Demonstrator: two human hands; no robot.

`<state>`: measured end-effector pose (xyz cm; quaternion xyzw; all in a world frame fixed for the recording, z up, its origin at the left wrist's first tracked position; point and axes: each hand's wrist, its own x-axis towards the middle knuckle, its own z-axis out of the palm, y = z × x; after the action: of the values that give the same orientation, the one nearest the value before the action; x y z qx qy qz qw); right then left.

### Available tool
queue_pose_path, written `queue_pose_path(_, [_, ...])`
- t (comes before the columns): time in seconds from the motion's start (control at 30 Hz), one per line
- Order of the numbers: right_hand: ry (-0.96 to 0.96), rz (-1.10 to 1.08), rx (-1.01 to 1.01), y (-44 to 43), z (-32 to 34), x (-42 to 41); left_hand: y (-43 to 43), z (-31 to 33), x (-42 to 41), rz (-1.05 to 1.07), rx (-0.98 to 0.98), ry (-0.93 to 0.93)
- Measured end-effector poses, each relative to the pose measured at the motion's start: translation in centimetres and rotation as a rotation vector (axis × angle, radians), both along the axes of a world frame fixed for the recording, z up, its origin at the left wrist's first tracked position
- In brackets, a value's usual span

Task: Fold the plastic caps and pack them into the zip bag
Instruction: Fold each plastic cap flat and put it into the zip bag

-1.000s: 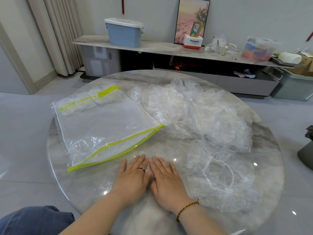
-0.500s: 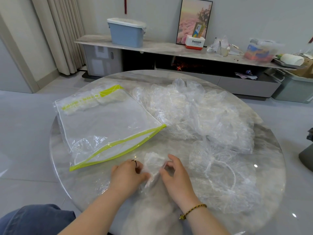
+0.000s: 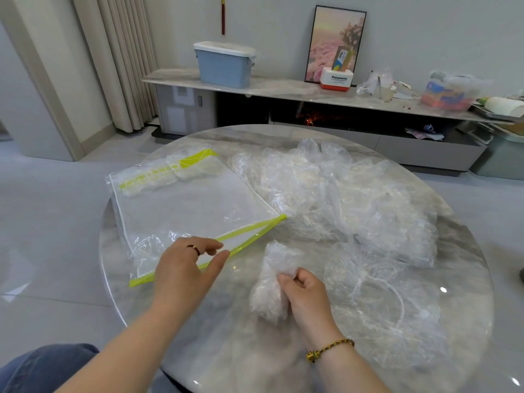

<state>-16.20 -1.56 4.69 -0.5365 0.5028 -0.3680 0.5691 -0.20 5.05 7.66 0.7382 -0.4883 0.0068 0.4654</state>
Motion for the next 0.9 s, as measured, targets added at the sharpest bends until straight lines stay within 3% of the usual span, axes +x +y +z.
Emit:
queue_pose_path(0.07, [0.008, 0.007, -0.016, 0.0, 0.0, 0.1, 0.0, -0.7, 2.1, 0.06, 0.163, -0.418])
queue_pose_path(0.13, [-0.002, 0.013, -0.011, 0.0, 0.1, 0.1, -0.4, -1.5, 3.6, 0.075, 0.322, -0.621])
queue_pose_path(0.17, [-0.003, 0.019, -0.009, 0.0, 0.2, 0.1, -0.6, -1.5, 3.9, 0.068, 0.4, -0.636])
queue_pose_path(0.23, [-0.004, 0.029, -0.005, 0.0, 0.1, 0.1, -1.0, -1.3, 4.4, 0.041, 0.442, -0.585])
queue_pose_path(0.53, [0.013, 0.111, -0.051, 0.2, 0.8, 2.2, -0.9, 0.6, 2.5, -0.141, 0.07, -0.56])
queue_pose_path(0.77, [0.263, 0.231, -0.019, -1.8, 1.6, 5.6, 0.6, 1.0, 0.9, -0.259, -0.081, -0.443])
queue_pose_path(0.83, [0.262, 0.281, 0.009, -2.0, 2.4, 6.6, 1.1, 1.2, 0.3, -0.332, -0.056, -0.397])
queue_pose_path(0.9, [0.144, 0.255, 0.067, -2.2, 2.8, 7.5, 1.4, 1.4, 0.5, -0.37, -0.054, -0.275])
